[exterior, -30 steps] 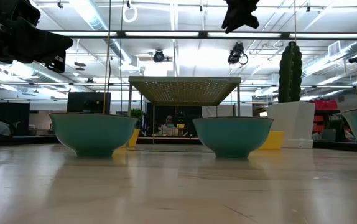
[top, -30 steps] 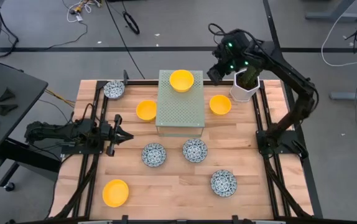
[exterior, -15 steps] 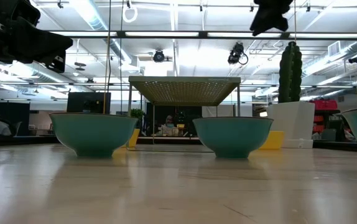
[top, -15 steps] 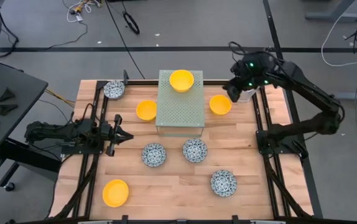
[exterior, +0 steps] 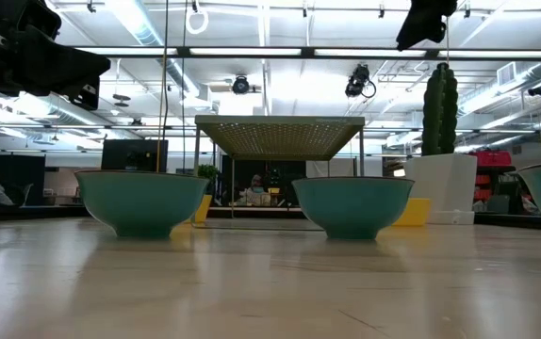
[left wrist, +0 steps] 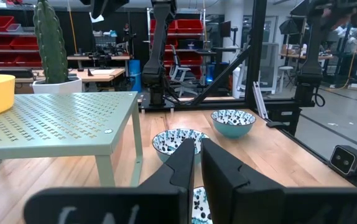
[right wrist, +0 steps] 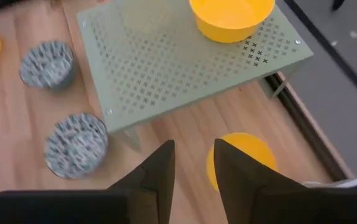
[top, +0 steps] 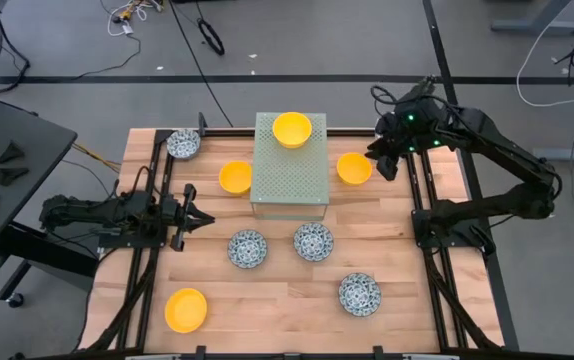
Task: Pick & Place Mini bowls
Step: Stack the yellow bowl on top of the other yellow bowl on the shelf
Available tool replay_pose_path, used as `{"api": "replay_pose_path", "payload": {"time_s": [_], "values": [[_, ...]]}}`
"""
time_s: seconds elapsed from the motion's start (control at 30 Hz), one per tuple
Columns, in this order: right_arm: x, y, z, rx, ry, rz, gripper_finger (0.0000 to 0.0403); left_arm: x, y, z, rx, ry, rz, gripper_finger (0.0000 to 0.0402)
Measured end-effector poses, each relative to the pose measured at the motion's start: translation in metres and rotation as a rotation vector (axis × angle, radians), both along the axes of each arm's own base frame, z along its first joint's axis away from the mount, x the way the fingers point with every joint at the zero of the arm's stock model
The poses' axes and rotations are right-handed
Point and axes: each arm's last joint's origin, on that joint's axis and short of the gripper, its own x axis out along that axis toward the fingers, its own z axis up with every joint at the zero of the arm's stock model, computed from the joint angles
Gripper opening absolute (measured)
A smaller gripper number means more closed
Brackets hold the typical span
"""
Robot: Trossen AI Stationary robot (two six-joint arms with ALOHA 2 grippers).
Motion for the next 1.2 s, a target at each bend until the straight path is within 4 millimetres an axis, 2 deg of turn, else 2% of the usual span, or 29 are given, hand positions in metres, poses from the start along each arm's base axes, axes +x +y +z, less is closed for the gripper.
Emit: {"api": "replay_pose_path", "payload": {"time_s": [0.3, 0.6, 0.83, 1.2], "values": [[0.01, 0.009, -0.007, -0.173, 0.126, 0.183, 0.0111, 0.0, 0.0, 0.0, 0.0, 0.0, 0.0, 0.0034], [0.031, 0.019, -0.022, -0.187, 0.242, 0.351, 0.0111, 0.0, 0.0, 0.0, 0.0, 0.0, 0.0, 0.0034], [0.041, 0.028, -0.032, -0.234, 0.356, 0.373, 0.0111, 0.0, 0.0, 0.0, 0.0, 0.0, 0.0, 0.0034], [0.047, 0.029, -0.038, -0.204, 0.394, 0.369, 0.0111, 0.0, 0.0, 0.0, 0.0, 0.001, 0.0, 0.0034]]}}
